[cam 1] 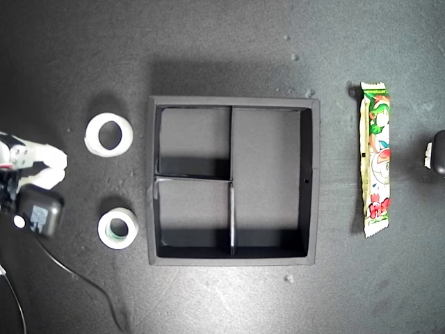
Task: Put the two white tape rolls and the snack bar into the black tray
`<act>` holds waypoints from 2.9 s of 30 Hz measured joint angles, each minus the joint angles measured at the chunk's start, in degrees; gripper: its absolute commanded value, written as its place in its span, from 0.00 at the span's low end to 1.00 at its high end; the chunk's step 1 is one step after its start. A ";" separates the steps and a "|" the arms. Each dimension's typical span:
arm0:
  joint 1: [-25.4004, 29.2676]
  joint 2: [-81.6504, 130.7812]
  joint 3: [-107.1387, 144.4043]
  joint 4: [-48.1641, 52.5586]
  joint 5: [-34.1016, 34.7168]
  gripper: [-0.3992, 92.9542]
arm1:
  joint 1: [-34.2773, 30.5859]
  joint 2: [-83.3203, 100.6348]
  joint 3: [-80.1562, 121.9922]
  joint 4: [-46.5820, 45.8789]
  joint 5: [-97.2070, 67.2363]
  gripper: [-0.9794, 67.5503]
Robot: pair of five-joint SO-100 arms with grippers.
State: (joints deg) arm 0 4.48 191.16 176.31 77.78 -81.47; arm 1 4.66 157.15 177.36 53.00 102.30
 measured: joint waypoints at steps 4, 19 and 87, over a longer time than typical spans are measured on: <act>0.00 0.00 0.00 0.00 -0.88 0.01 | 0.00 0.00 0.00 0.00 0.00 0.02; -3.08 0.00 0.00 -1.32 -9.49 0.01 | 0.62 -0.09 0.79 -6.33 4.48 0.01; -2.90 -88.24 -58.71 -10.37 16.52 0.23 | -5.62 -66.01 -66.71 8.17 -84.73 0.37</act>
State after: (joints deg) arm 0 1.58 102.92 117.60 67.41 -64.95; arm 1 -0.97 91.14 110.65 61.17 17.58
